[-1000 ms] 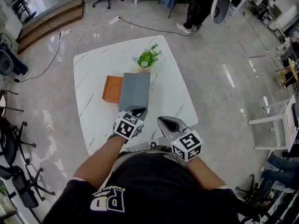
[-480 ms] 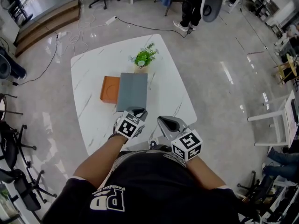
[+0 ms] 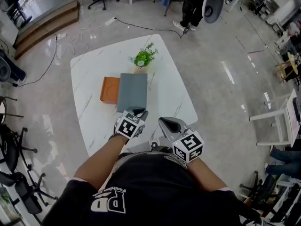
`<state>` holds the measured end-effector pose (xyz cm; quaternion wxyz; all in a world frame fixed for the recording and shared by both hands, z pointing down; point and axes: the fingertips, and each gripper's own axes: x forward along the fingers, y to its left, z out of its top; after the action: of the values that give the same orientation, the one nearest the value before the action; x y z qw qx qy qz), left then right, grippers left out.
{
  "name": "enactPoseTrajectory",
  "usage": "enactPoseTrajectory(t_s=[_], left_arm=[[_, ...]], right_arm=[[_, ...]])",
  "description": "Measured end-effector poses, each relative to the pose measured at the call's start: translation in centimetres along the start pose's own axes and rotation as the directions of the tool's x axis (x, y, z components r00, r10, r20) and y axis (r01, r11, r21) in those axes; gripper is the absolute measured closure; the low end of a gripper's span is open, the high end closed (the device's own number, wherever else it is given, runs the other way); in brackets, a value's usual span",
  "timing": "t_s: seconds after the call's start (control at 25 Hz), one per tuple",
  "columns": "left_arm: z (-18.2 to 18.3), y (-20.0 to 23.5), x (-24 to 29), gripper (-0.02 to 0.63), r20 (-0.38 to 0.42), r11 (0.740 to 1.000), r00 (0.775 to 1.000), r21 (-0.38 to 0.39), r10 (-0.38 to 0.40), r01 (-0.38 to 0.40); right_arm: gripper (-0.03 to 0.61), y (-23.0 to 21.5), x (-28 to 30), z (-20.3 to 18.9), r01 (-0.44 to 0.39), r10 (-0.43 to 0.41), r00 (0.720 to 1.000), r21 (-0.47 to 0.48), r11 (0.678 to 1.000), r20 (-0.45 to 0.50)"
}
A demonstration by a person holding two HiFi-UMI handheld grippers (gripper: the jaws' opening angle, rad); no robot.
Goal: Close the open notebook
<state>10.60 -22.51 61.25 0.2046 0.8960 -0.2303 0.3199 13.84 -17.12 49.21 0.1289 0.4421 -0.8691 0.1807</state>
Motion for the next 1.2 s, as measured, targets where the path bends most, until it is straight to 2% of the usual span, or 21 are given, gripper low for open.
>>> enactPoseTrajectory(t_s=[0.36, 0.64, 0.96, 1.2], left_arm=[[1.2, 0.6, -2.3, 0.537, 0.069, 0.999, 0.997, 0.005, 0.034, -0.035], [2.5, 1.2, -5.8, 0.537, 0.154, 0.998, 0.986, -0.035, 0.062, -0.058], [2.8, 2.8, -10.5, 0.538, 0.262, 0.984, 0.954, -0.131, 0.148, -0.117], [2.7, 3.2, -13.7, 0.54, 0.311, 0.975, 0.931, -0.167, 0.19, -0.143]], right_arm=[[0.578, 0.9, 0.3, 0.7, -0.021, 0.022, 1.0, -0.01, 1.0, 0.014], [0.578, 1.9, 1.1, 1.7, -0.044, 0.045, 0.999, -0.026, 0.999, 0.03], [0.578, 2.2, 1.7, 2.9, -0.062, 0.064, 0.997, -0.048, 0.997, 0.045], [0.578, 2.2, 2.3, 3.7, -0.075, 0.078, 0.996, -0.065, 0.995, 0.042]])
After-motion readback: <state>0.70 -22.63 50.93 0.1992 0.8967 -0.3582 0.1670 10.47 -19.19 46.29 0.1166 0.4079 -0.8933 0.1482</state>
